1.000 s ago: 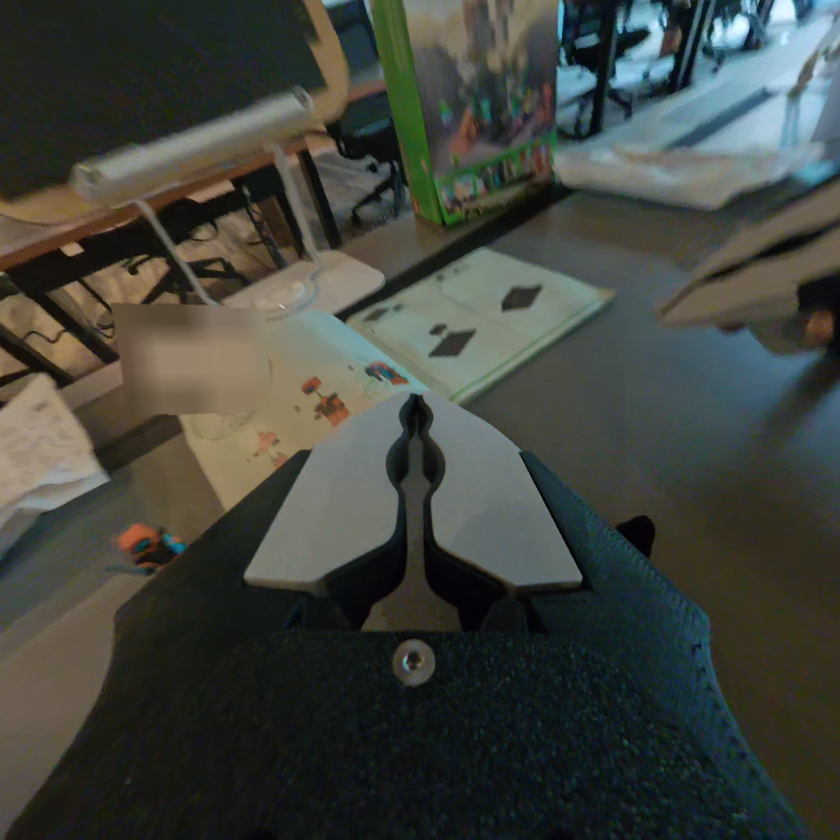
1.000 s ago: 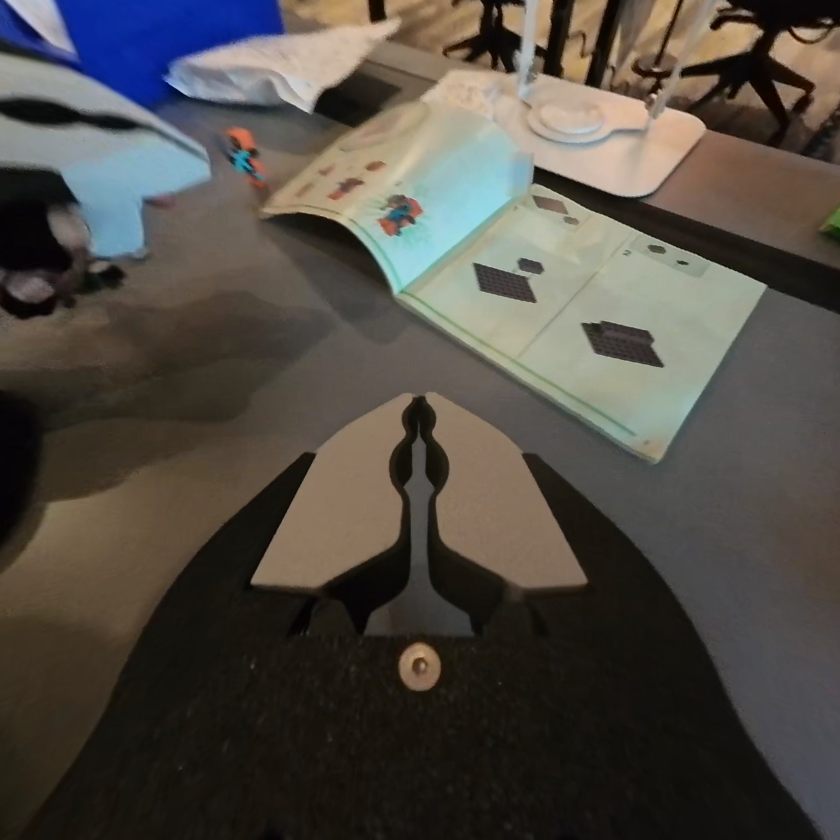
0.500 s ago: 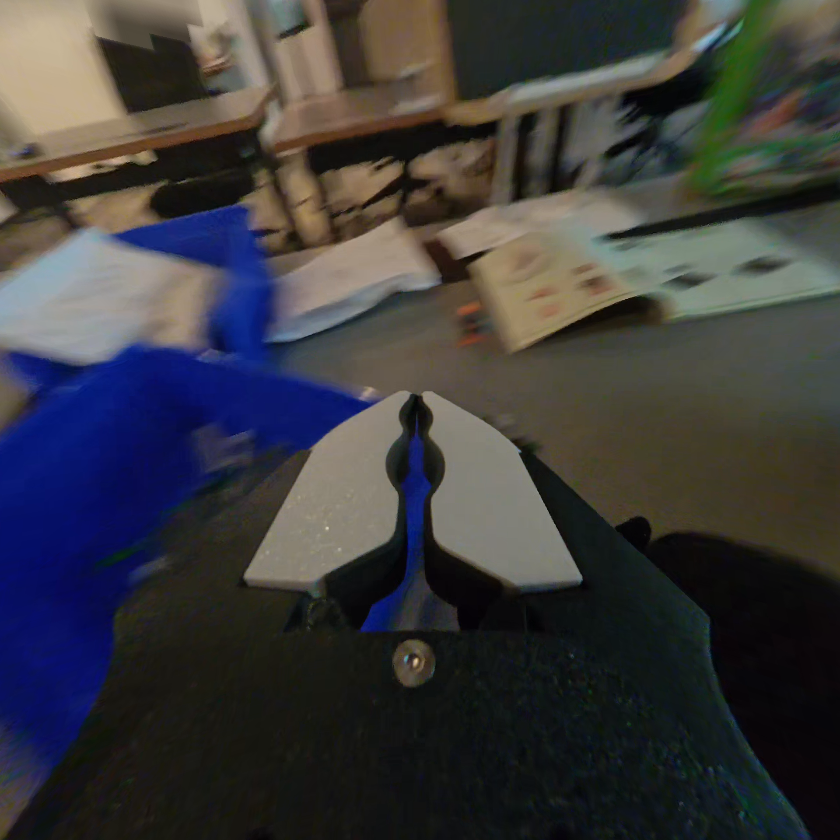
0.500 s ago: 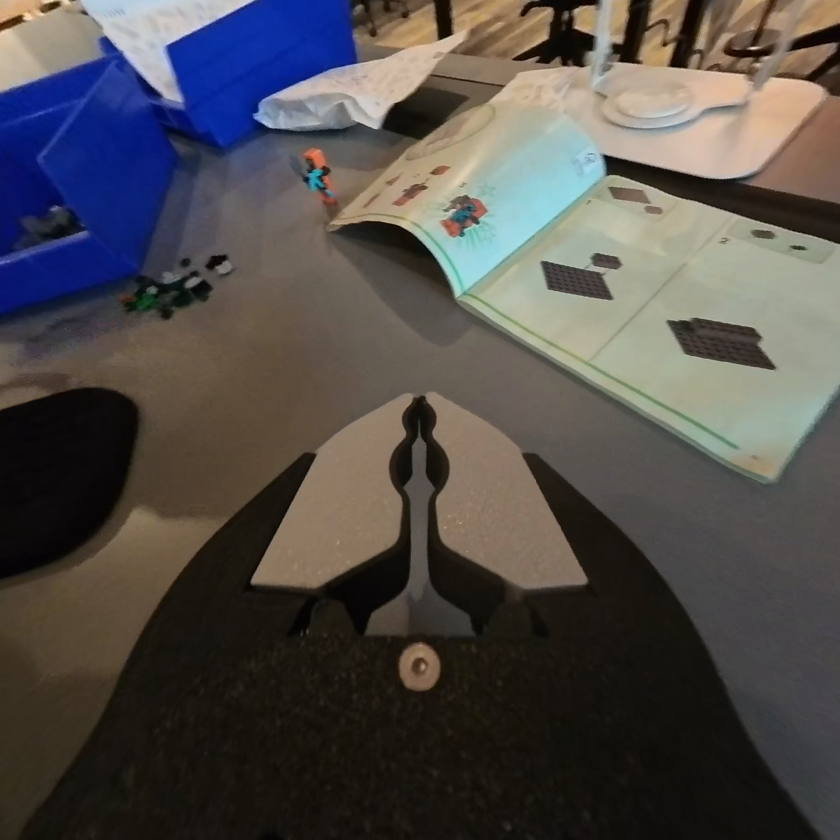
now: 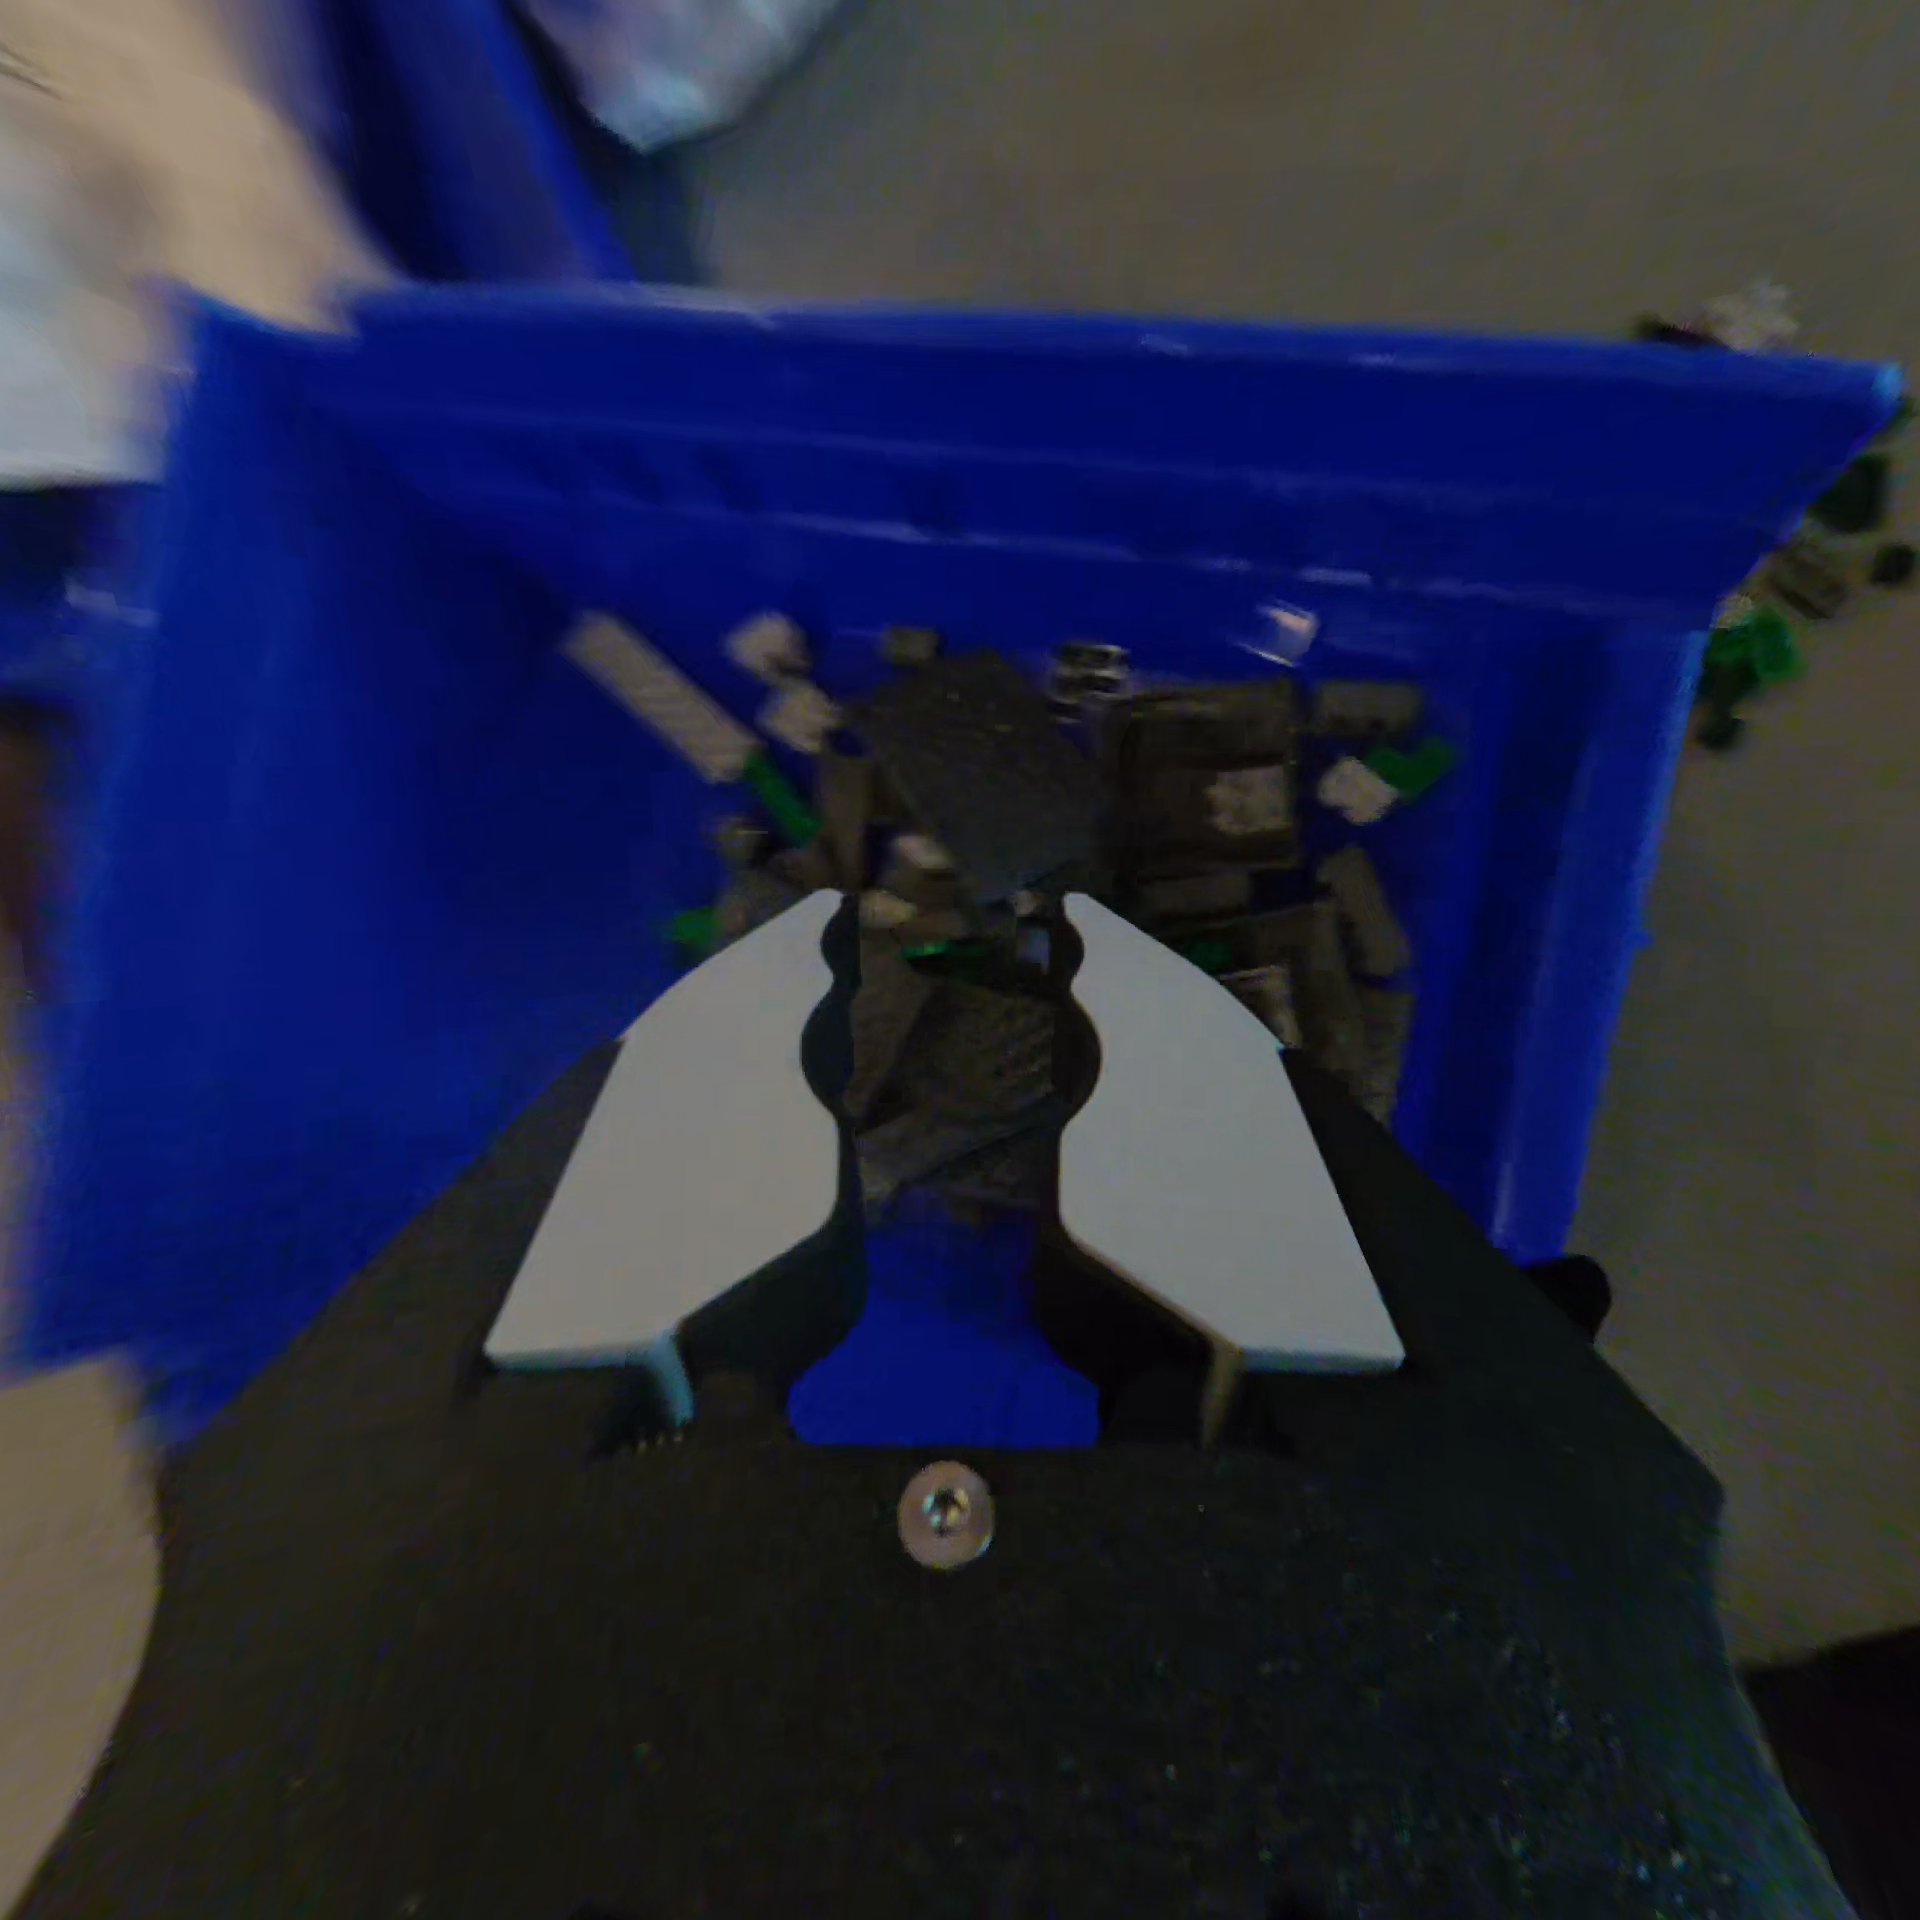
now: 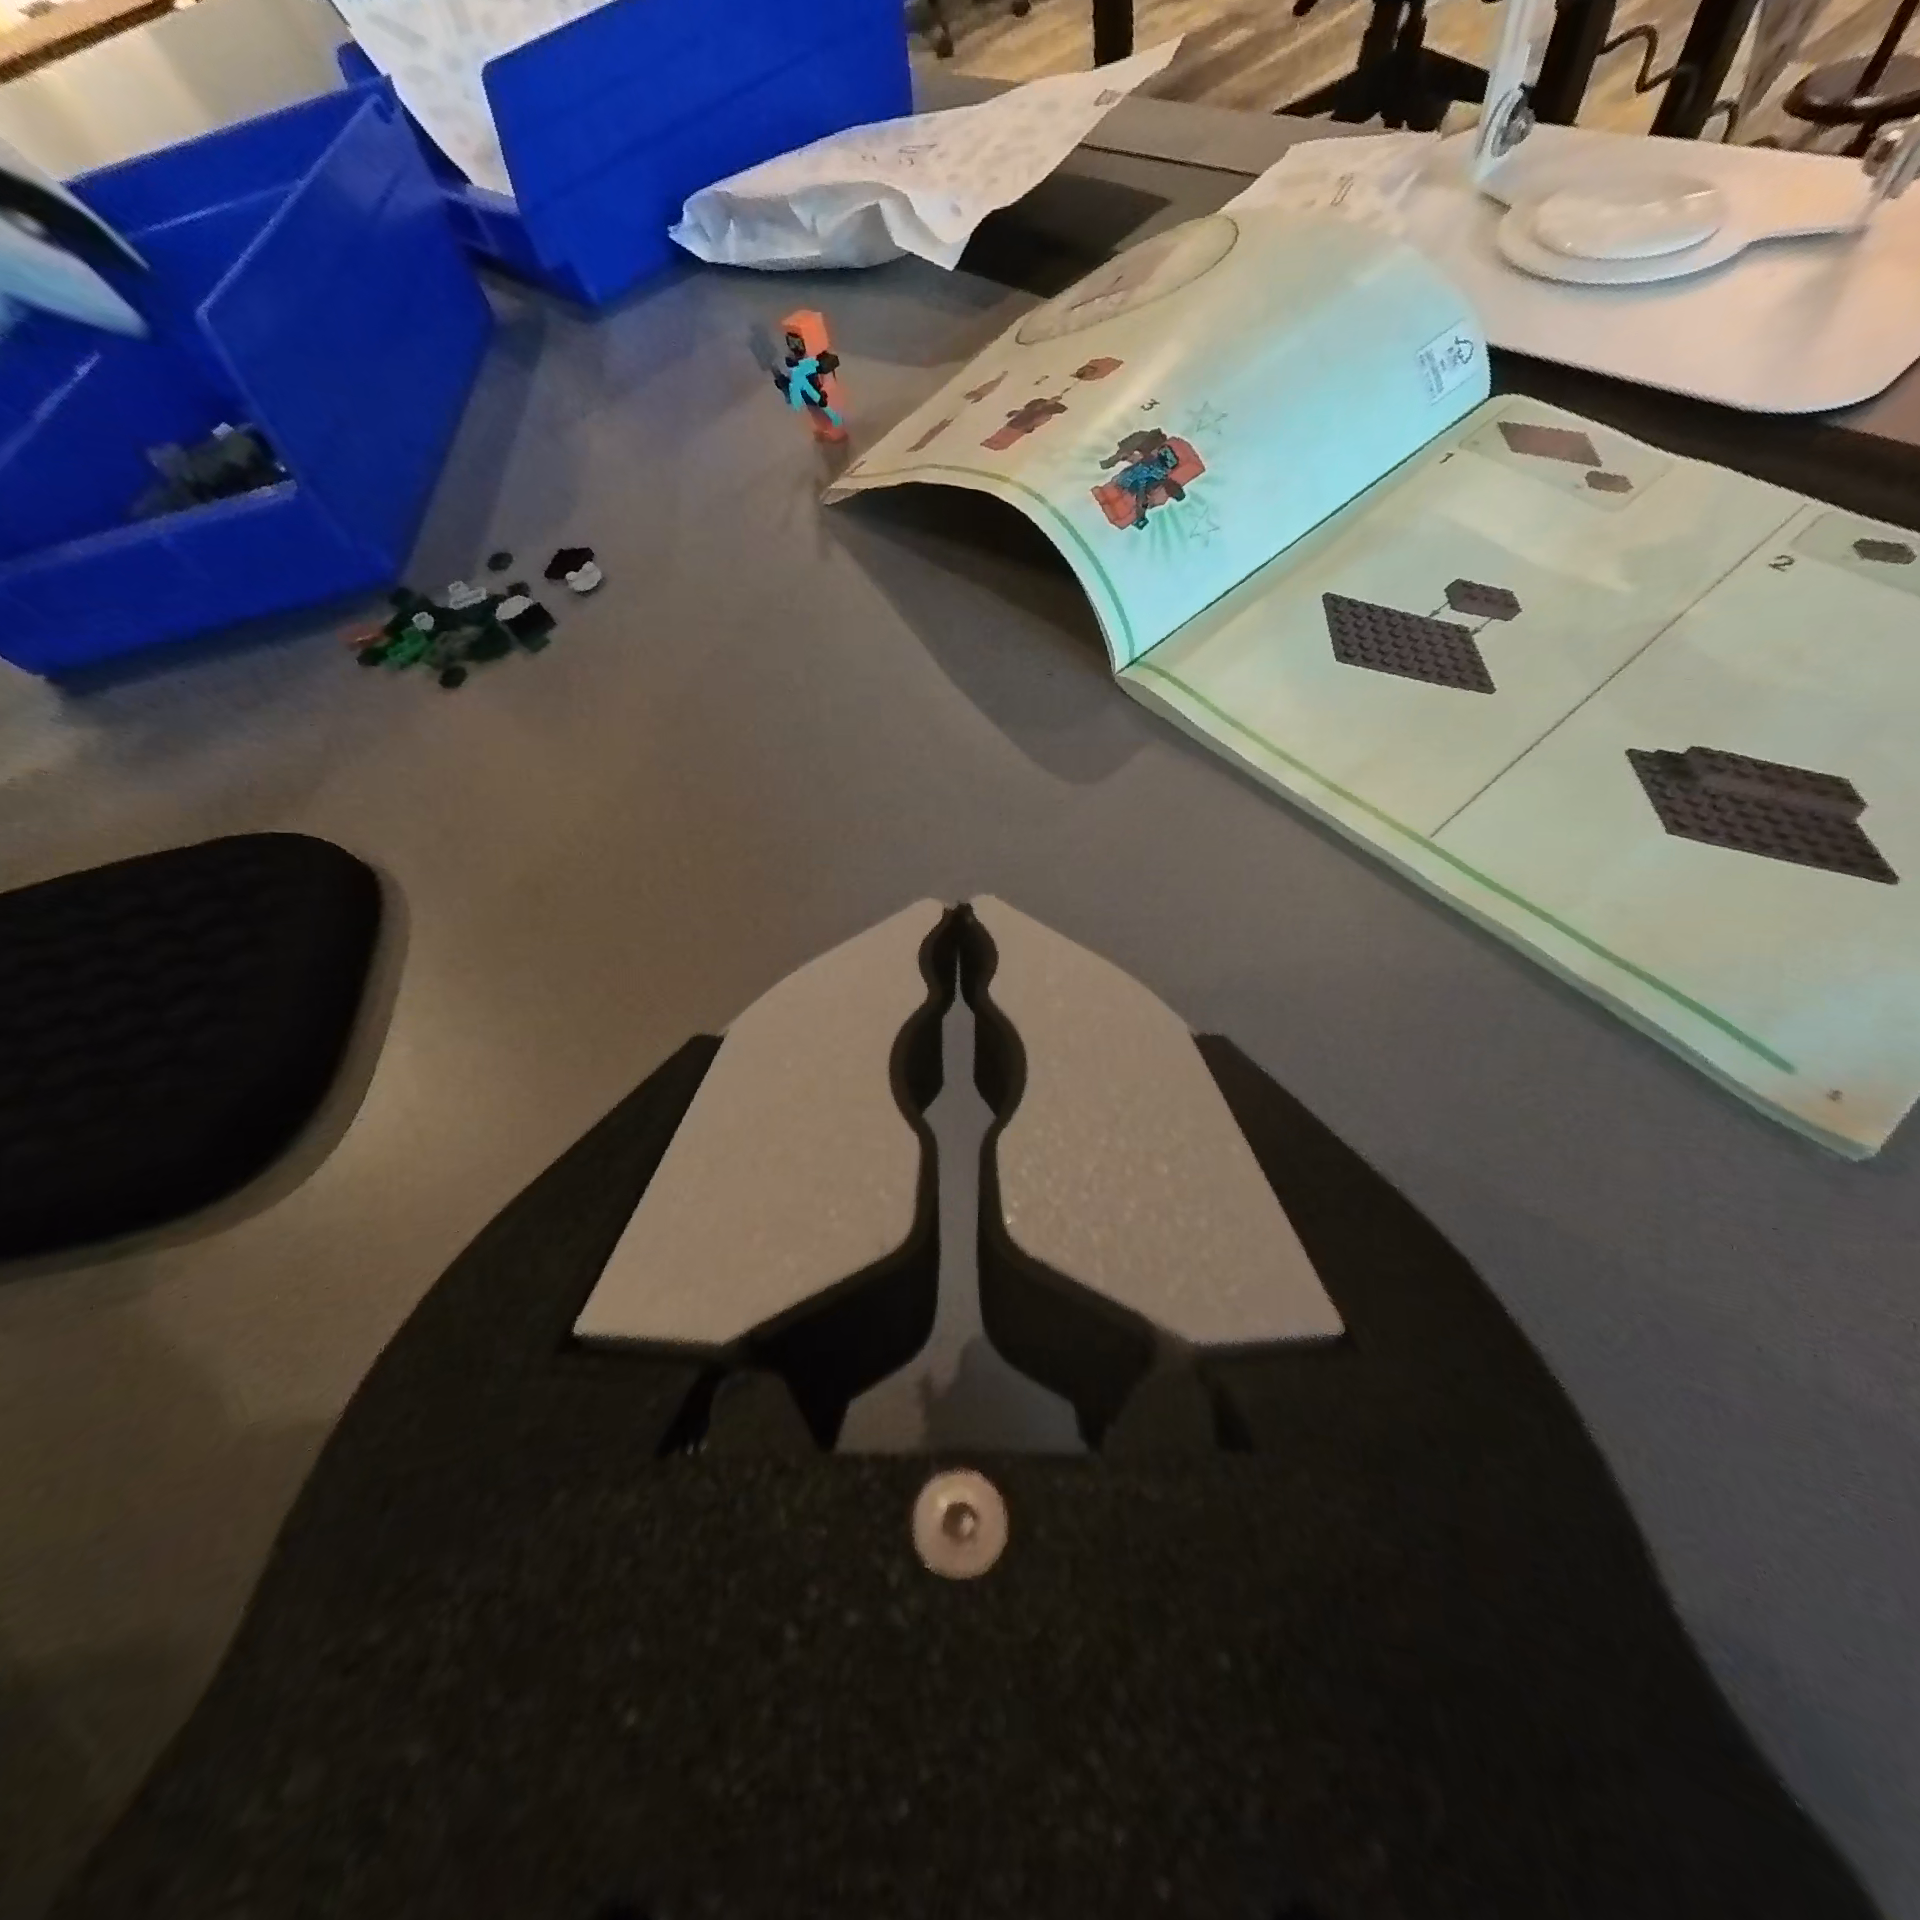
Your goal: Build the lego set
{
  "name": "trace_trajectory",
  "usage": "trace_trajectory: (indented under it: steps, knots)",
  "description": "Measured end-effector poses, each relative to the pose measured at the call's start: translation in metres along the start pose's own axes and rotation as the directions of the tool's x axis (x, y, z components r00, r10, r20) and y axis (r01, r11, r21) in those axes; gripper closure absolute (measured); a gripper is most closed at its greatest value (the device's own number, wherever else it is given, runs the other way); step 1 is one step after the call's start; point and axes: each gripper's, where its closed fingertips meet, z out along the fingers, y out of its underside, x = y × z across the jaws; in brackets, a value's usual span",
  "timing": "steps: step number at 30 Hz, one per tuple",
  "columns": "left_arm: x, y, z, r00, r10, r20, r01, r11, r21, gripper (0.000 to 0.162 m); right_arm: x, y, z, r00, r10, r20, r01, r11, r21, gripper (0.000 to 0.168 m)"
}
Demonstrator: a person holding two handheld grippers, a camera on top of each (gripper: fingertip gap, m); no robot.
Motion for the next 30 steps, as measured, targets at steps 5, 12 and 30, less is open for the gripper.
trace_trajectory:
  steps: [5, 12, 30]
  knots:
    - [0.000, 0.007, 0.044, 0.980, -0.154, -0.127, 0.133, 0.978, -0.160, 0.127, -0.004, 0.004, 0.003, 1.000, 0.001, 0.019, 0.000, 1.000, -0.021, 0.168]
    - [0.000, 0.011, 0.066, 0.961, -0.219, -0.167, 0.170, 0.949, -0.265, 0.131, -0.006, 0.004, 0.002, 0.999, 0.002, 0.037, -0.002, 1.000, -0.020, 0.168]
    - [-0.024, -0.011, 0.023, 0.997, -0.082, 0.012, 0.083, 0.995, -0.054, 0.157, -0.008, 0.011, 0.008, 0.998, 0.028, 0.052, -0.026, 0.999, -0.046, 0.168]
